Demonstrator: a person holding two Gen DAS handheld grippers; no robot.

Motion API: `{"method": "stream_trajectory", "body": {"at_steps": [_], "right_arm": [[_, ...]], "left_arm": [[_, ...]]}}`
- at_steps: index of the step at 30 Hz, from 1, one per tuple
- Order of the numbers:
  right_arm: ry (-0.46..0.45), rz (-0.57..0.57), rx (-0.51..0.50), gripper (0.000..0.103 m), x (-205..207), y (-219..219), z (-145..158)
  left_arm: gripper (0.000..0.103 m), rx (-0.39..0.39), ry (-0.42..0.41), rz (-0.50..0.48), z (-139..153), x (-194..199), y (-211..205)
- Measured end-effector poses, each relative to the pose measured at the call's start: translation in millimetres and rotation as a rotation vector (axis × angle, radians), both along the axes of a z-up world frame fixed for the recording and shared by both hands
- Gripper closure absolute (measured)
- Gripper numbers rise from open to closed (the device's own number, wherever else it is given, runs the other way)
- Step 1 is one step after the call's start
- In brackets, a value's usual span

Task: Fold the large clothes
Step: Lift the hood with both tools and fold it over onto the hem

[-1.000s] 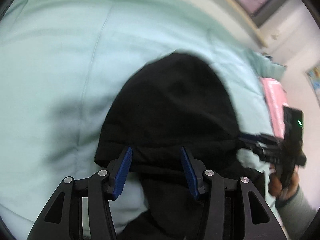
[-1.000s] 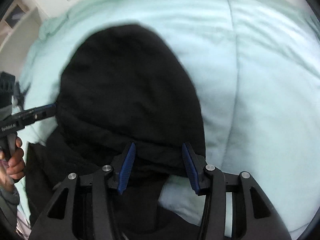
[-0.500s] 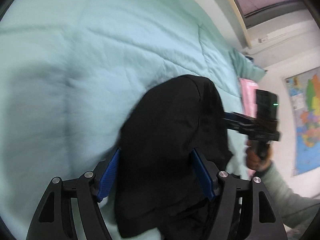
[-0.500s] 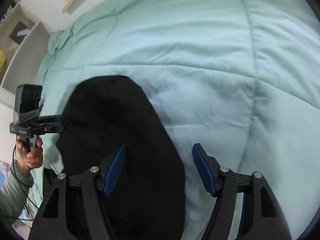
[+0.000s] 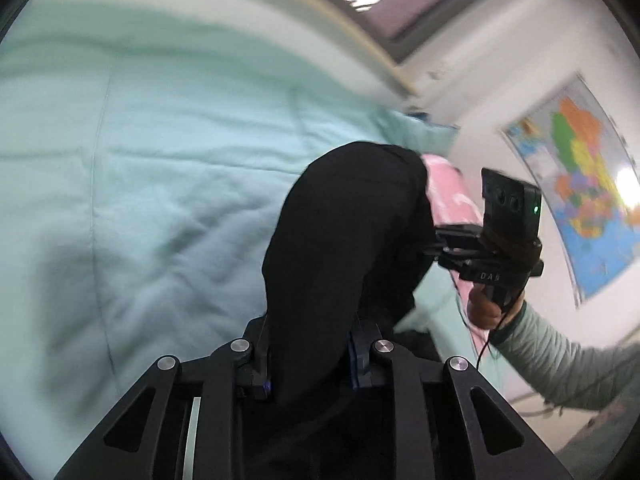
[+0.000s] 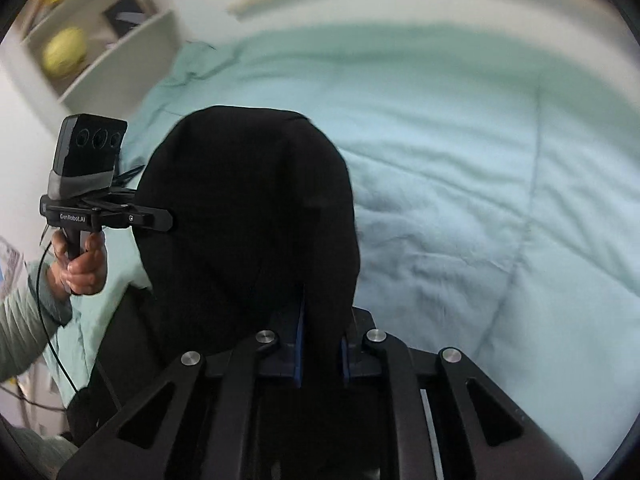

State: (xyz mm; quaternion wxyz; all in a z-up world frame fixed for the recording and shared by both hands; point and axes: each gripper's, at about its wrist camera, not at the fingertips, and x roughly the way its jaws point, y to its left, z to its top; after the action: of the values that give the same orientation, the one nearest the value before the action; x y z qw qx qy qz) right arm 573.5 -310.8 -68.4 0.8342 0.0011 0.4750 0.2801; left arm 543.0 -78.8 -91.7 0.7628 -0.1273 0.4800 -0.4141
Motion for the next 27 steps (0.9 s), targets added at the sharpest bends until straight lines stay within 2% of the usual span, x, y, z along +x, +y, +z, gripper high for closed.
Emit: {"method": "stream_trajectory", "body": {"at_steps": [2,5,8,13,17,20,24,27], "right_arm": [[-0.062,0.003,-0.025,0.087,-42.0,7.4,28.3],[-0.163,0.001,-0.080,0.087,-125.9,23.8,70.2],[-0.228,-0.014,-0.106,0.087,-197.4,29.5,95.5],[-0.325,-0.033,-0.207,0.087,-291.7,52.1,101.2],[-0.372,-0.048,-0.255,0.087,-334.5,63.4,71.5],[-0.431,-0.058,-0.301,0.087,-363.7,69.5,35.0],[-0.435,-0.036,-0.327,0.087,-398.9,79.8,-13.4],[-0.420,-0.008,-0.362,0.087,-430.9,84.3,-47.7]], "left_arm": [[0.078,0.020,-0.055,-0.022,29.7,-40.2,-0.3],[0.078,0.030,-0.127,-0.051,68.6,-104.9,1.2],[0.078,0.054,-0.187,-0.073,94.1,-163.7,9.4],[0.078,0.123,-0.277,-0.104,105.6,-254.5,16.4],[0.078,0.185,-0.340,-0.096,77.8,-304.5,22.8],[0.078,0.217,-0.380,-0.083,37.7,-331.9,26.9],[0.078,0.276,-0.372,-0.098,-23.4,-362.3,26.2],[0.075,0.315,-0.370,-0.108,-51.6,-383.6,28.4]]}}
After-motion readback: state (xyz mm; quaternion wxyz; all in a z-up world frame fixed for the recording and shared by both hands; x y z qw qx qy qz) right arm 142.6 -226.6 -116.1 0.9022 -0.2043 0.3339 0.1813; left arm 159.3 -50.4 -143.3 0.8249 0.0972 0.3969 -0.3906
